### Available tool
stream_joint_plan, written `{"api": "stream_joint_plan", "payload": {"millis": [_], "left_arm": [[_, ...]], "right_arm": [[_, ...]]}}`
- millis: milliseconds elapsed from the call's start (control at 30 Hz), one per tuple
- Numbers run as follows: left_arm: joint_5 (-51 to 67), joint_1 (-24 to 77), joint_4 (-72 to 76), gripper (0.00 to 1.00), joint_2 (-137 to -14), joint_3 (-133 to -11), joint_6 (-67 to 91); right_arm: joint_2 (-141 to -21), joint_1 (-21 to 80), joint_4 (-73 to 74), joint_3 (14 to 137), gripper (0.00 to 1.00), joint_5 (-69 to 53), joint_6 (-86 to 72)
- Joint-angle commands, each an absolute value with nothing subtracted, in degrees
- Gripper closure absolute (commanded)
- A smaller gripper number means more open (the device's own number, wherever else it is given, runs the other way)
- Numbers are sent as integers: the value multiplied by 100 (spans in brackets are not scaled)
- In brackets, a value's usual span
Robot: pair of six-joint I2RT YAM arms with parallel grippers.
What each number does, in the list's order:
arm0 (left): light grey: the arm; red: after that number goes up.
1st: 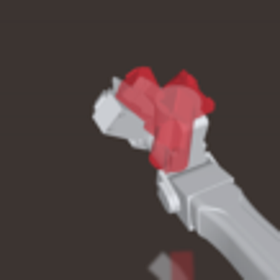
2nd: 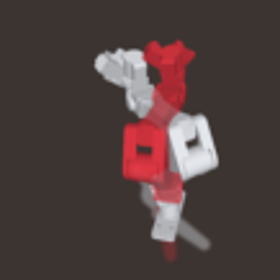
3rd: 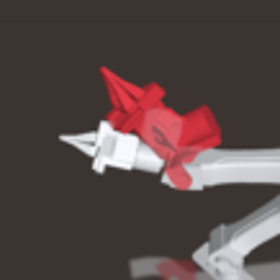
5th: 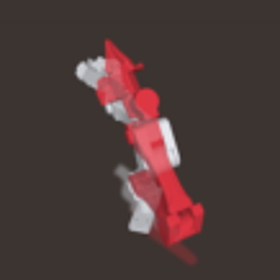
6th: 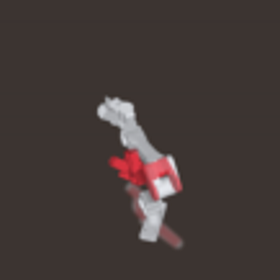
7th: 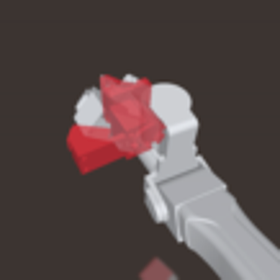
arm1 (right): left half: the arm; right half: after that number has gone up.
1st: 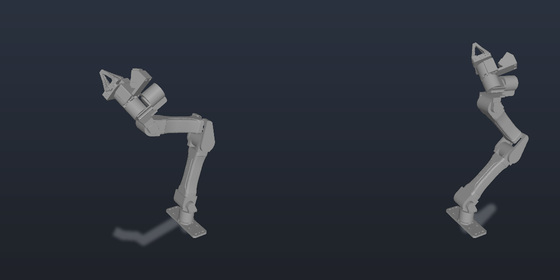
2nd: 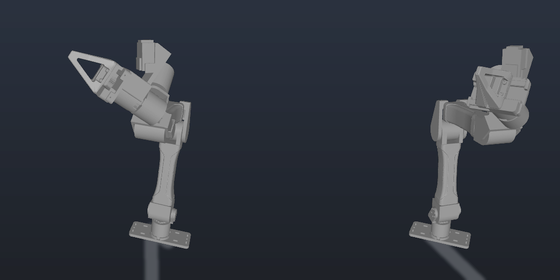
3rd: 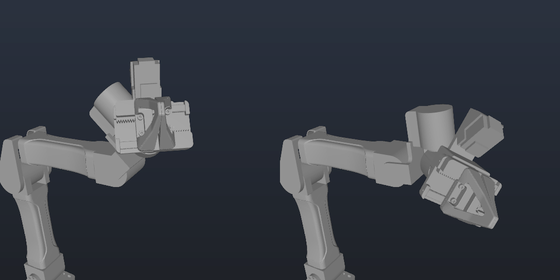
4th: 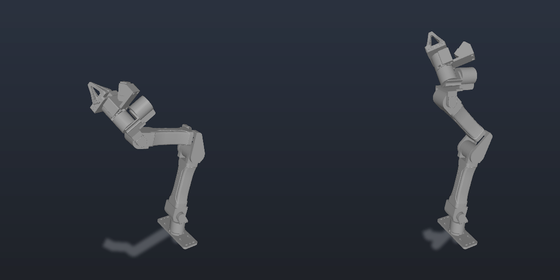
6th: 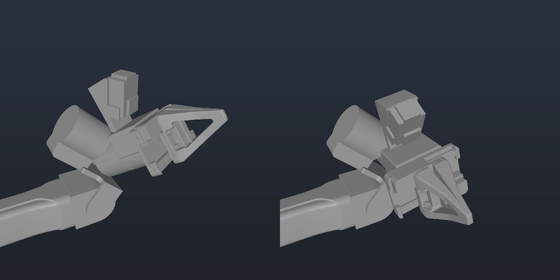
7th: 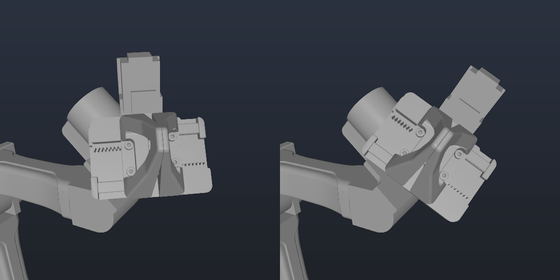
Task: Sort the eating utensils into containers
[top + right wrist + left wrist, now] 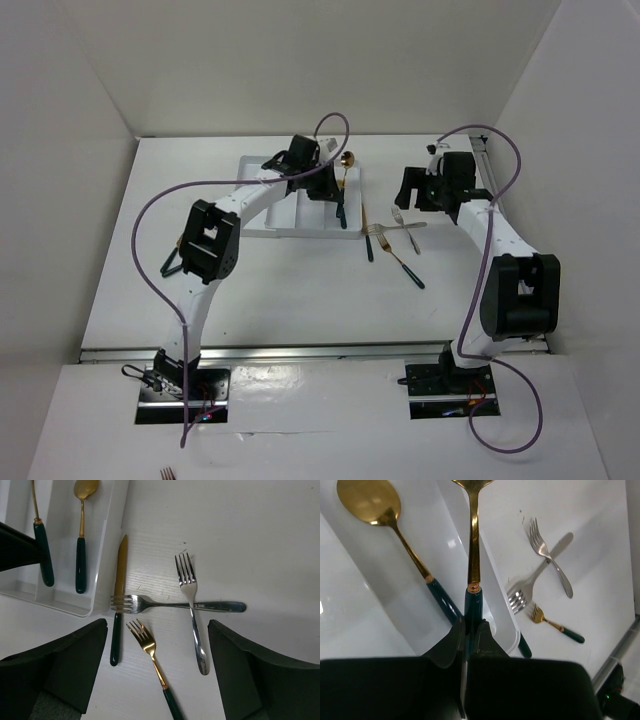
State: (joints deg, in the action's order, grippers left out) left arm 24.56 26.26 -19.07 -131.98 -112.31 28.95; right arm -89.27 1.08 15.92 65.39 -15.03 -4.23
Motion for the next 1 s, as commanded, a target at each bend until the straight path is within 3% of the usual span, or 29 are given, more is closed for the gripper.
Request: {"api": "stream_joint_plan", "payload": {"millis": [0, 67, 200, 233, 367, 700, 967], "left_arm": [[1995, 2689, -1766, 100, -13517, -11802, 2971], [1995, 2689, -1819, 88, -13658, -11883, 2971], [1811, 2689, -1819, 52, -13658, -11821, 2918], [1758, 2689, -1872, 48, -13658, -11769, 2918], [1680, 2689, -1819, 39, -13203, -11383, 2918], [1187, 2506, -1582, 38, -10919, -9940, 2364], [827, 2040, -2206, 33, -9907, -9810, 2031]], "right_arm": [[-8807, 53, 1617, 6469, 11, -1556, -519], [-8859, 53, 1617, 6469, 11, -1556, -466], [-8859, 53, 1565, 6364, 13, -1556, -186], [-8920, 53, 1564, 6302, 14, -1556, -71], [-8921, 53, 1512, 6118, 19, -1643, 552], [-7649, 53, 2460, 5204, 37, -2725, 3399], [-7067, 246, 2856, 4247, 51, -2470, 3911]]}}
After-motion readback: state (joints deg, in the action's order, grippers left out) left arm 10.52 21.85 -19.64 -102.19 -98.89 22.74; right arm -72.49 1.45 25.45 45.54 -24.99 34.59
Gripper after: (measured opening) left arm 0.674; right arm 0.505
